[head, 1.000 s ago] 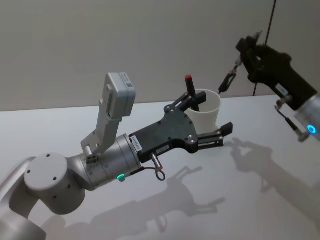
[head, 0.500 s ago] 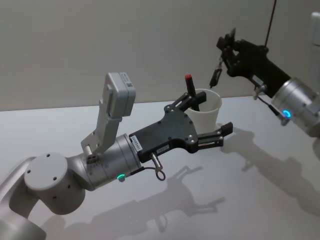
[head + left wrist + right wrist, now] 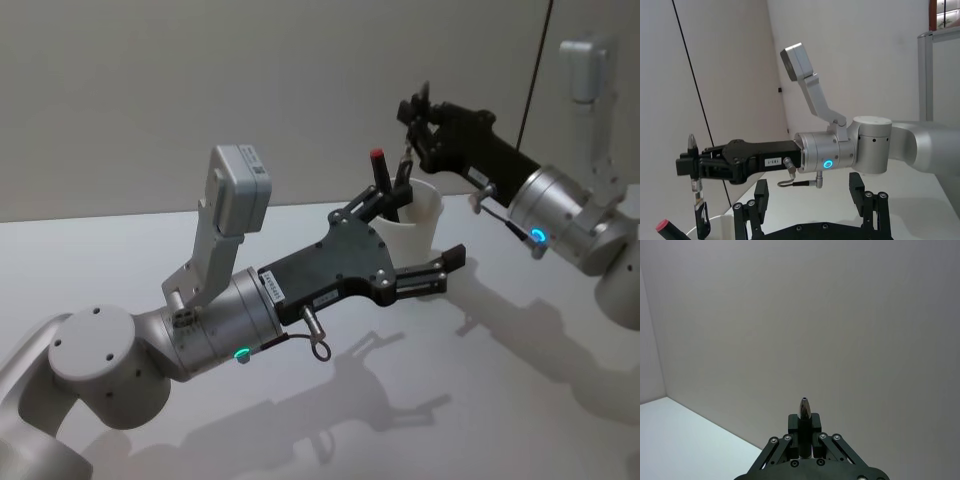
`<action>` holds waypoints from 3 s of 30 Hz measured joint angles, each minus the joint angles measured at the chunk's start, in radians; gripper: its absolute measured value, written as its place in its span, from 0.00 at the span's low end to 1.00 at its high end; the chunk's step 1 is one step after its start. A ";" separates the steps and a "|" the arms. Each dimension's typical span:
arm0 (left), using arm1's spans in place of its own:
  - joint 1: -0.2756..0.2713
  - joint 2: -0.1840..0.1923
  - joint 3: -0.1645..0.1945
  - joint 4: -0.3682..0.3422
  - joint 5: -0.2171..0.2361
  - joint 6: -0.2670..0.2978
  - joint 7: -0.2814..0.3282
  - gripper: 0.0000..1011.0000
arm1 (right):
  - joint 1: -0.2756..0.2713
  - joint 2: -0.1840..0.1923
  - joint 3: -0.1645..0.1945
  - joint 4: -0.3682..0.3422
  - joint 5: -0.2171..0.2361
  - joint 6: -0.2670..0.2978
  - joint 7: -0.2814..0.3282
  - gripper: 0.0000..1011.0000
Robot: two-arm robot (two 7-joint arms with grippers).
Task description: Place the pen into the pen holder.
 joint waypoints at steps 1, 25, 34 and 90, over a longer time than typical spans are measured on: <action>0.000 0.000 0.000 0.000 0.000 0.000 0.000 0.99 | 0.001 -0.002 -0.003 0.005 -0.004 0.002 0.001 0.13; 0.000 0.000 0.000 0.000 0.000 0.000 0.000 0.99 | -0.005 -0.011 -0.027 0.027 -0.049 0.029 -0.020 0.48; 0.000 0.000 0.000 0.000 0.000 0.000 0.000 0.99 | -0.006 -0.012 -0.029 0.029 -0.053 0.032 -0.022 0.75; 0.012 -0.002 0.004 0.008 0.081 0.008 0.185 0.99 | -0.228 0.082 0.042 -0.222 -0.031 0.048 -0.208 0.99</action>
